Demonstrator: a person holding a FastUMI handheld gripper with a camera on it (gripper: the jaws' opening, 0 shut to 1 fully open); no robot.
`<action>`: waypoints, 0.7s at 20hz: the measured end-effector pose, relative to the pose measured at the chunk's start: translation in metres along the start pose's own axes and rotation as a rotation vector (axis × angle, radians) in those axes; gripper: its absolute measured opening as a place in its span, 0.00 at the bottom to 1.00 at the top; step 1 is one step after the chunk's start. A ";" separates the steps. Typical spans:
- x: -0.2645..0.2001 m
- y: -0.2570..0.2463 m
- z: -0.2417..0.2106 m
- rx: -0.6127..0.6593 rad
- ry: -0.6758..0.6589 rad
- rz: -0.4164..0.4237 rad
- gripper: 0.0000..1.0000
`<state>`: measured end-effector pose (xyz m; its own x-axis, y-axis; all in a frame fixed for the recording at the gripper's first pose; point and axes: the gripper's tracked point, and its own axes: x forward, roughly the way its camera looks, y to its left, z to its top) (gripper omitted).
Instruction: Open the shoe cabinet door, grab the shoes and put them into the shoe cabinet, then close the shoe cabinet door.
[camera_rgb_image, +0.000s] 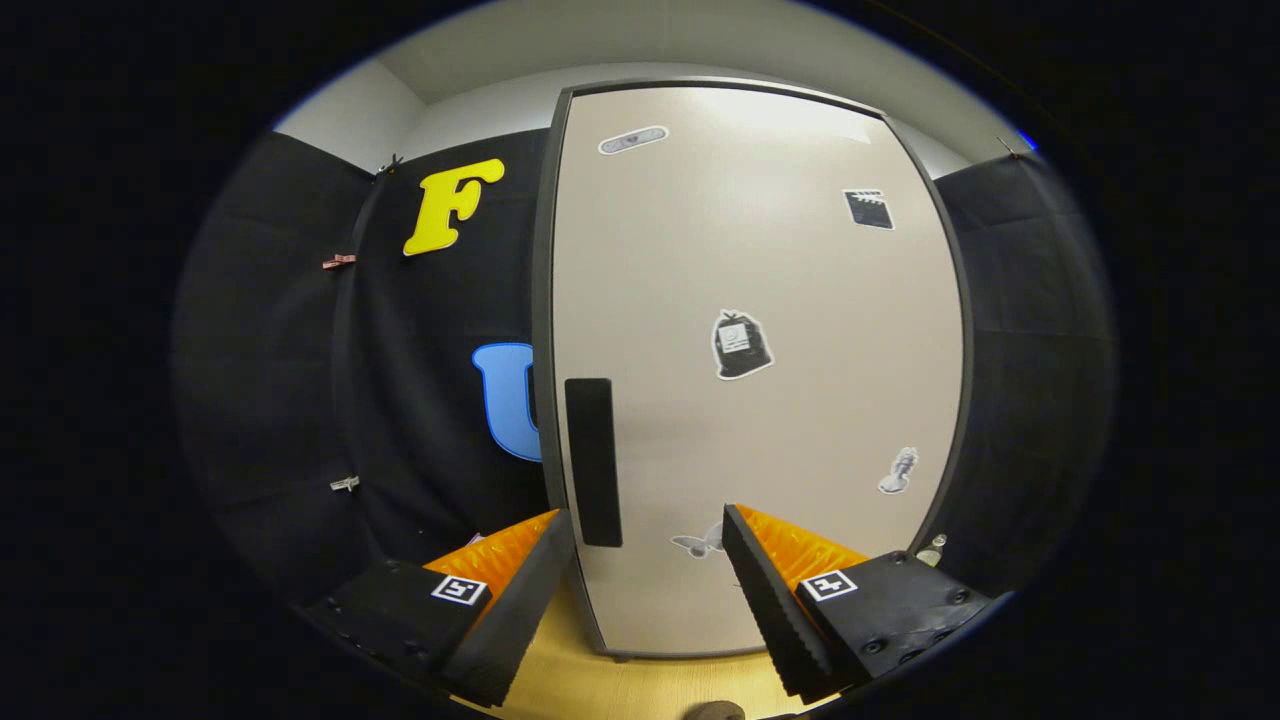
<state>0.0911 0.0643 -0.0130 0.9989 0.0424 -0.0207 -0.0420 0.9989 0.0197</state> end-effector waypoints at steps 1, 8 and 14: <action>0.006 0.003 0.000 -0.001 -0.002 -0.003 0.98; 0.054 0.019 0.000 0.009 -0.014 -0.030 0.96; 0.074 0.021 -0.009 0.012 0.010 -0.086 0.73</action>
<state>0.1640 0.0882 -0.0234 0.9985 -0.0435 -0.0328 0.0445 0.9986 0.0290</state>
